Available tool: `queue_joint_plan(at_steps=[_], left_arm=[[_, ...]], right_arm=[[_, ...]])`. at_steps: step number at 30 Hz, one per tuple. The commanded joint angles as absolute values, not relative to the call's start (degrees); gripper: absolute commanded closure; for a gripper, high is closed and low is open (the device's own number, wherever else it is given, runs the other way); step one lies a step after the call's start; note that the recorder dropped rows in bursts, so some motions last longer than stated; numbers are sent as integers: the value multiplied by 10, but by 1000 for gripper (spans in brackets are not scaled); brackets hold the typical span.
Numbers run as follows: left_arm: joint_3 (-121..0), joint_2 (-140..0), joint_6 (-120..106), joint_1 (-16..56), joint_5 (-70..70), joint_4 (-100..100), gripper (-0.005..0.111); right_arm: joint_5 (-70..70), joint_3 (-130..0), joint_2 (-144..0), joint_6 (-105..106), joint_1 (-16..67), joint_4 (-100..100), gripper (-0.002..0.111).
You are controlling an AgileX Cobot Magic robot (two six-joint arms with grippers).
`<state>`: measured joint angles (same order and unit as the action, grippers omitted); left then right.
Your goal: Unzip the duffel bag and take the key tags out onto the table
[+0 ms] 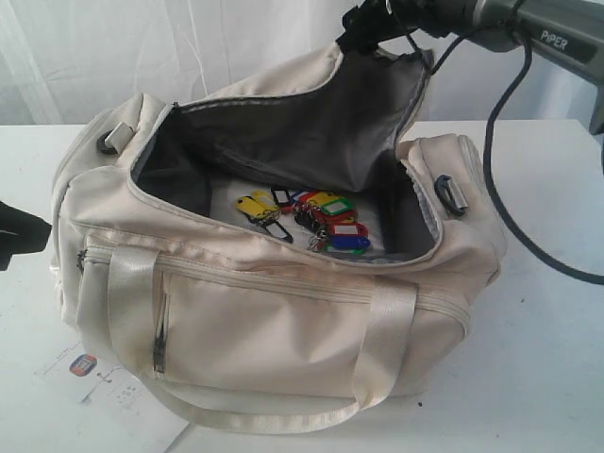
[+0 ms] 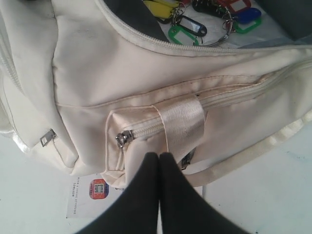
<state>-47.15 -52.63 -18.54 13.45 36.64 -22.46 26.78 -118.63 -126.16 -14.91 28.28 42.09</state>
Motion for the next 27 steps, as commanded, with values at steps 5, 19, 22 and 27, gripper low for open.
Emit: queue_joint_plan(at_steps=[5,19,22,27], left_arm=[[-474,-519,-182,134,375,-235,107],[-474,-519,-183,134,377,-244,107],[-474,-519,-183,134,377,-244,107],[-474,-519,-183,134,377,-244,107]], right_arm=[[339,-1193,-1204,-183,292,404,31],[553,-1192,-1228,270,331,-39,108],[535,-1192,-1252,272,331,-39,108],[409,-1192,-1269,302,331,-39,108]])
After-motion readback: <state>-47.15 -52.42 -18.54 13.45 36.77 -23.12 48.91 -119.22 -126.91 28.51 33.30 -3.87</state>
